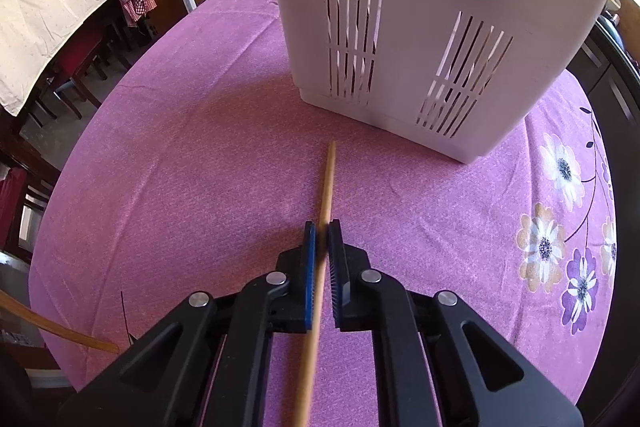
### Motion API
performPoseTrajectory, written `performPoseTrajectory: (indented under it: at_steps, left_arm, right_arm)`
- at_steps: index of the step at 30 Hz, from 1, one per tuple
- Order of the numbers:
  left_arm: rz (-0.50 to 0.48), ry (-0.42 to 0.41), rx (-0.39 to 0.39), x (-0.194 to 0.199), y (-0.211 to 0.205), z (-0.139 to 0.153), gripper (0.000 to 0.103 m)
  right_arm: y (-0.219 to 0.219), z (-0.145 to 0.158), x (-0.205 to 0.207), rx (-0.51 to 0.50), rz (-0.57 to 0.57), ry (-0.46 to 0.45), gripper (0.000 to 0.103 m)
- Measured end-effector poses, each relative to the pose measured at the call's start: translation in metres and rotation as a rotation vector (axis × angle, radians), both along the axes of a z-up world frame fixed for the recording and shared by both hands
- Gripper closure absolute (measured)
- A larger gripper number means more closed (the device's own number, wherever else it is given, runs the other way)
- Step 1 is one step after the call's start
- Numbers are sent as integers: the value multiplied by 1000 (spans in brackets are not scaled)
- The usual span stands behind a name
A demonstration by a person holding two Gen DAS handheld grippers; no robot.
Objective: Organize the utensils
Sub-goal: 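Grasp the last chopstick with the right gripper while the left holds its chopstick up, then carry both chopsticks upright over the white holder with both grippers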
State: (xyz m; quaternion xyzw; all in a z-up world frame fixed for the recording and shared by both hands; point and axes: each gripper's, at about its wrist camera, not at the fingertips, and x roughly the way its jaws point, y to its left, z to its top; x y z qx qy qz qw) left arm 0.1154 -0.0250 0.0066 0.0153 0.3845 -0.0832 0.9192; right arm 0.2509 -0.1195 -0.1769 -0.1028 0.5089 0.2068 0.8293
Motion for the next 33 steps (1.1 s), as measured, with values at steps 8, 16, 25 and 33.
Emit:
performPoseTrajectory:
  at_steps: [8,16,25,33]
  left_arm:
    - [-1,-1,7,0,-1,0,96]
    - [1,-2,7,-1,-1,0,96]
    - [4,-13,18,-9,-3,1,96]
    - [9,-11,16,-12,-4,3,96]
  right_arm:
    - [-33,60,-29,102,-14,-150,96]
    - [-82,125,-94,193,-40,-330,96]
    - [-136,144,-166,242,-77,-410,96]
    - [-149,148,-187,263,-87,-422,96]
